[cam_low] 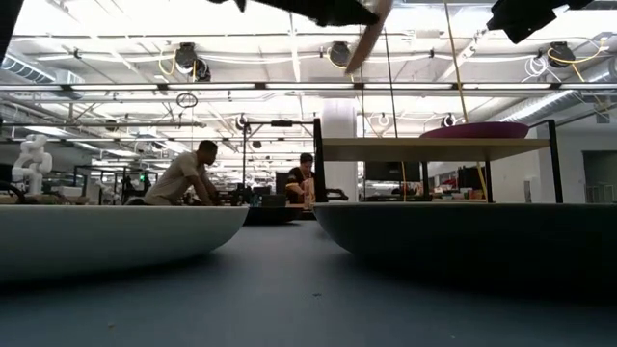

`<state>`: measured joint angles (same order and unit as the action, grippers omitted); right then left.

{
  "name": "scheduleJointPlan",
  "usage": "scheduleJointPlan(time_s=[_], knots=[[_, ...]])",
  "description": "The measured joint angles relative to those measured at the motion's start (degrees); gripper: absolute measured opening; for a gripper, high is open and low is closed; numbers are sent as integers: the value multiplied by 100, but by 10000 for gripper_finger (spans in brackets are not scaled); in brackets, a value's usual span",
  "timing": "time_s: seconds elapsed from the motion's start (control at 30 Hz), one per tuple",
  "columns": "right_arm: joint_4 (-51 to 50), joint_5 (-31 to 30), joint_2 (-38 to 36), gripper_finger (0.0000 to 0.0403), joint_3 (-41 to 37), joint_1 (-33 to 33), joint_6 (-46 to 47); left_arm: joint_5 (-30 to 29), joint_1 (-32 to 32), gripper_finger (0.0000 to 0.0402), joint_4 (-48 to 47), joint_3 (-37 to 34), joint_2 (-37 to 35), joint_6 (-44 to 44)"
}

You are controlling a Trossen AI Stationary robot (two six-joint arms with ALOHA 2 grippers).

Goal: Place and stack plates onto a shelf
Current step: Put the right pink plate on the shelf

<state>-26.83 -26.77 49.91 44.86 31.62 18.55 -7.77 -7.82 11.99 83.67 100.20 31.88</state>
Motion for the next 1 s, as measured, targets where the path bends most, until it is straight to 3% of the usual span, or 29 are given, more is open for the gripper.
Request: scheduleJointPlan(time_s=[0.27, 0.5, 1.0], knots=[[0, 138, -92, 73, 0, 0, -18, 22, -189, 8, -1288, 1015, 368, -694], [-3, 143, -105, 73, 0, 0, -18, 50, -360, 8, -1447, 1053, 644, -1147], [-14, 149, -103, 73, 0, 0, 19, 230, -565, 8, -1900, 1050, 925, -1208]])
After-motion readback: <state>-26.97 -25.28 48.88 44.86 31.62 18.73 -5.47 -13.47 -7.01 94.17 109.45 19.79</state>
